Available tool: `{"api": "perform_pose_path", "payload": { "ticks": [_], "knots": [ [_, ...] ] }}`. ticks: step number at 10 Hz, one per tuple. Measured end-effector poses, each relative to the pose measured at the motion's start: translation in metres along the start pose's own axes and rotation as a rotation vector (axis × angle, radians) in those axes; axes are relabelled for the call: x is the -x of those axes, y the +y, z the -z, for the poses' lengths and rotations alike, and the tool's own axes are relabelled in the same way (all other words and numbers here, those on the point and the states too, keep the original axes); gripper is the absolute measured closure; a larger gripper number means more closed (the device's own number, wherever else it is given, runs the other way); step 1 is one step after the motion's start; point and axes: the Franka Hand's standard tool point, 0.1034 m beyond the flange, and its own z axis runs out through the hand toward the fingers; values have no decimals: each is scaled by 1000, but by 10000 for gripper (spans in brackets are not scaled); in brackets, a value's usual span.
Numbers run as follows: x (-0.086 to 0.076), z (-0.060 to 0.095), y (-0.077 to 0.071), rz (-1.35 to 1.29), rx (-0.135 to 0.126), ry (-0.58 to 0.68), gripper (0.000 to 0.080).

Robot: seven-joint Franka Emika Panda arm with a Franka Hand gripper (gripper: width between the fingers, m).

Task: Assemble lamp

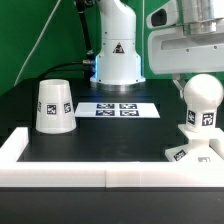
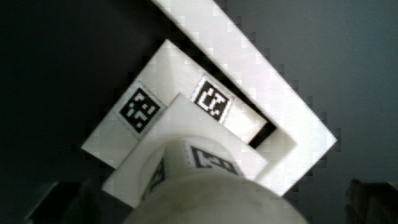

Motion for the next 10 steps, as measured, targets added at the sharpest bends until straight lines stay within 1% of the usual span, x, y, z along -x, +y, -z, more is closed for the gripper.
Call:
{"api": "perform_pose_path", "payload": {
  "ticks": [4,5,6,7,8,10],
  "knots": [
    [1,-1,2,301,1,0,101],
    [-1,-1,3,446,14,5,101],
    [-5,0,6,640,36,15,101],
    [-10,2,7,765,45,18,101],
    [-13,3,7,922,60,18,101],
    [-14,2,6,1132,85,15,101]
  ]
}}
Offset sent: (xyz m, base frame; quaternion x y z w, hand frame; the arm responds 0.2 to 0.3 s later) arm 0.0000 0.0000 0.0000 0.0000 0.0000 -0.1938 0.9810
